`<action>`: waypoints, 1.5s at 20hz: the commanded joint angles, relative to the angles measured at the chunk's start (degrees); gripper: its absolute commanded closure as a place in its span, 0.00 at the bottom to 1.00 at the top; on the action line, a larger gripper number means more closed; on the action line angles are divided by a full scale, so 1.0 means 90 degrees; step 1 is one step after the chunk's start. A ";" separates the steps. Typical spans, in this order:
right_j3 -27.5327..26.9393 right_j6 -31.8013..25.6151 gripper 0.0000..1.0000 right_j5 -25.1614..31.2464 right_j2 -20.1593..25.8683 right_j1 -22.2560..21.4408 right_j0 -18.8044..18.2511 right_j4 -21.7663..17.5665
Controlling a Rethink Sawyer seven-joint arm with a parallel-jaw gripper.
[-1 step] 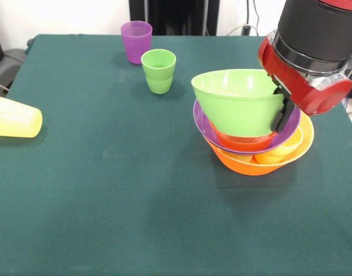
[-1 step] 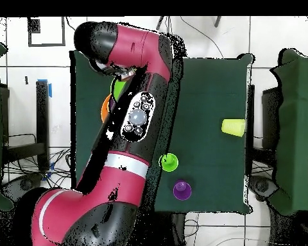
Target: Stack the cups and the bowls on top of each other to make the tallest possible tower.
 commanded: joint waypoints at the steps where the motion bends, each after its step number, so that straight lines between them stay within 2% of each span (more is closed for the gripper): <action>1: 0.0341 0.1461 1.00 0.0767 0.0260 0.0010 0.0038 -0.0082; 11: 0.0321 0.1406 1.00 0.0865 0.0254 0.0040 0.0017 -0.0062; 30: 0.0392 0.1463 1.00 0.0599 0.0297 0.0043 0.0031 -0.0017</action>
